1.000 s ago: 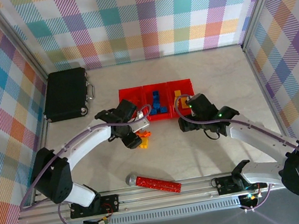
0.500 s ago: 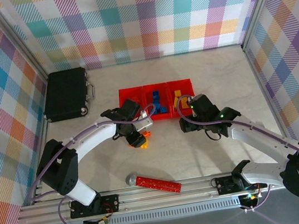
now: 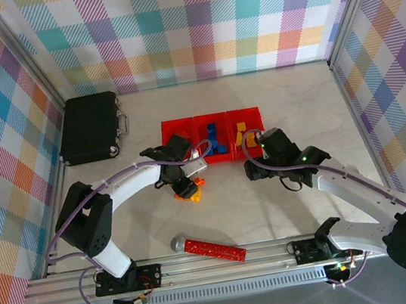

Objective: Sort the legos into containers by color
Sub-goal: Pick up the lego from the center of the table.

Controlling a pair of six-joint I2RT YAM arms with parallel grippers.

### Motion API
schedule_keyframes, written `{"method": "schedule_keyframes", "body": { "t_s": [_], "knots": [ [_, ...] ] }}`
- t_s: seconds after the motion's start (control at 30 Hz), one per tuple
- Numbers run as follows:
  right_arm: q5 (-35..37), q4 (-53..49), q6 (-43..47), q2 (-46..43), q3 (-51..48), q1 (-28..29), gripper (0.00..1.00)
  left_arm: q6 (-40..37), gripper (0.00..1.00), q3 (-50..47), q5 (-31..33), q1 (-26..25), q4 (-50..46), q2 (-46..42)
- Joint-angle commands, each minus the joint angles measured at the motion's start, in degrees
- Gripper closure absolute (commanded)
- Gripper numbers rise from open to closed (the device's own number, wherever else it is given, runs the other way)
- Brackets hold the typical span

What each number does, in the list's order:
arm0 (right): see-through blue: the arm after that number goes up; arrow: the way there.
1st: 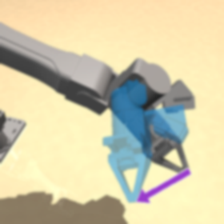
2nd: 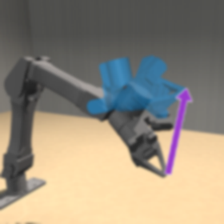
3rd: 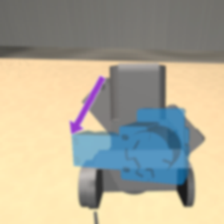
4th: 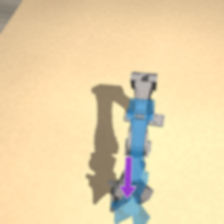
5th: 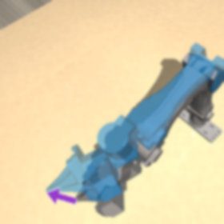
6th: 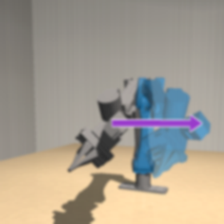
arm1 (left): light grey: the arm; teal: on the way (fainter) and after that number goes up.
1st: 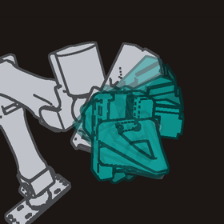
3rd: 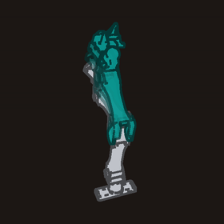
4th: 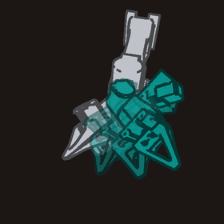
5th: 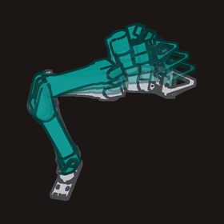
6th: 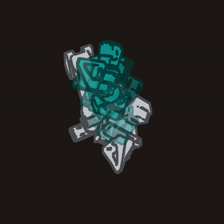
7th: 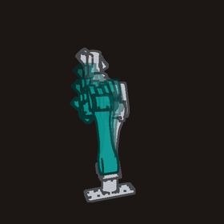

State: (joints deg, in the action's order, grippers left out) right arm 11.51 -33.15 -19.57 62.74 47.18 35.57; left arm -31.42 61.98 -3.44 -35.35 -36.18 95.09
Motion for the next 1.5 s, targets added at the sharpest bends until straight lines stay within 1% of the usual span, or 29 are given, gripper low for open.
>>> {"method": "schedule_keyframes", "body": {
  "t_s": [0.0,0.43,0.53,0.6,0.7,0.83,1.0,1.13,1.3,1.47],
  "knots": [
    [0.35,-1.09,0.67,-1.56,0.29,-0.42,0.22,0.04,0.41,0.15,-0.25,0.86,-0.01,0.69],
    [2.10,-1.15,-0.19,-3.98,-0.47,-0.49,0.21,0.57,0.45,1.13,-0.78,1.25,-0.44,2.63],
    [2.49,-1.34,0.08,-4.25,-0.46,-0.59,0.20,0.47,0.51,1.39,-0.62,1.25,-0.42,3.01],
    [2.40,-1.38,0.08,-4.18,-0.46,-0.59,0.20,0.57,0.52,1.57,-0.69,1.25,-0.40,3.34],
    [2.34,-1.48,0.10,-4.12,-0.47,-0.59,0.20,0.58,0.56,1.75,-0.95,1.27,-0.55,3.52],
    [2.20,-1.36,-0.07,-4.12,-0.66,-0.68,0.20,0.42,0.66,1.94,-0.91,1.34,-0.73,3.44],
    [2.10,-1.13,-0.18,-4.12,-0.97,-0.65,0.20,0.56,0.84,2.40,-0.91,1.34,-1.06,3.27],
    [1.99,-1.18,-0.27,-4.12,-1.08,-0.73,0.20,1.10,0.94,2.84,-1.37,1.34,-1.59,2.57],
    [2.09,-1.12,-0.29,-4.01,-1.05,-0.78,0.20,2.73,1.00,3.24,-1.80,1.38,-1.81,-0.02],
    [2.22,-1.11,-0.18,-3.77,-0.69,-0.76,0.20,4.80,1.00,3.54,-2.31,1.25,-1.26,-4.85]
  ]
}}
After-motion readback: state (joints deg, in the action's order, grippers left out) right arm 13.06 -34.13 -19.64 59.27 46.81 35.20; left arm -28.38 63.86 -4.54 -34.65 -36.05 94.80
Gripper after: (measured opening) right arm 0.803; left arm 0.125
